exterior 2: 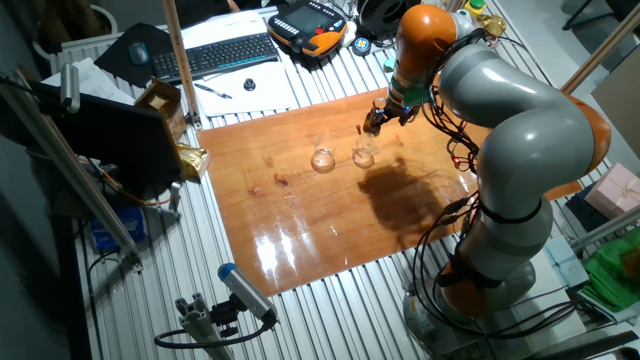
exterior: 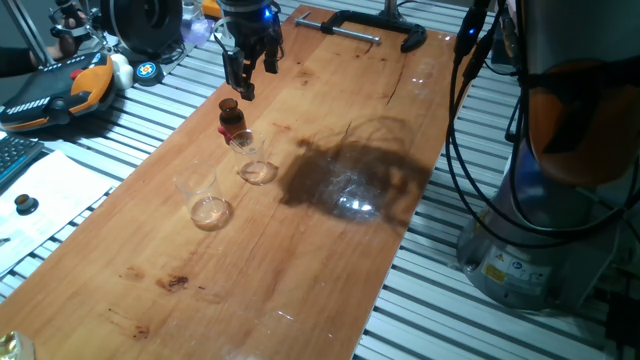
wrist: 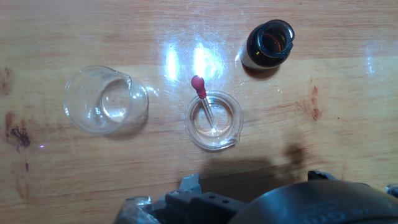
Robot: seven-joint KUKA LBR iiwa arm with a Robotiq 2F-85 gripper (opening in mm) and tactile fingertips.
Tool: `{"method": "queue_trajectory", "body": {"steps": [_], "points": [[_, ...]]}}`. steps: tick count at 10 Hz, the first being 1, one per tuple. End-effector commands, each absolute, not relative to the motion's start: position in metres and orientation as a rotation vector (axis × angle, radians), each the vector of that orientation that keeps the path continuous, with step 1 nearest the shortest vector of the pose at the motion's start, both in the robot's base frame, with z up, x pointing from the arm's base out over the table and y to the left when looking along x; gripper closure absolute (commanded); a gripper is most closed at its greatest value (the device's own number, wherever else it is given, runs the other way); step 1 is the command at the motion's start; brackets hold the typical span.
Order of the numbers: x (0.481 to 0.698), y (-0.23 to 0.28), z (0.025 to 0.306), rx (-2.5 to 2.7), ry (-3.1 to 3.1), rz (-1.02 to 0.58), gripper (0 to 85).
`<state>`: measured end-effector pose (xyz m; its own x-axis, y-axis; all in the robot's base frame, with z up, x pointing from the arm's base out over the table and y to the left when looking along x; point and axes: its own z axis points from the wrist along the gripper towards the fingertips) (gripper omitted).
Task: Transfer liquid using a dropper
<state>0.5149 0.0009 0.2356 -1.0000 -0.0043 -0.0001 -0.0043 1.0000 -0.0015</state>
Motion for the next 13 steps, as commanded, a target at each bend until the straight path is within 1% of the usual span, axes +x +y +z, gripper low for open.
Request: {"method": "queue_trajectory", "body": {"steps": [1,13], "points": [[0.5149,0.0007,0.2358,-0.633,3.36,-0.141,84.0],[0.5107,0.0002,0.2364,-0.633,3.312,-0.144,84.0]]}}
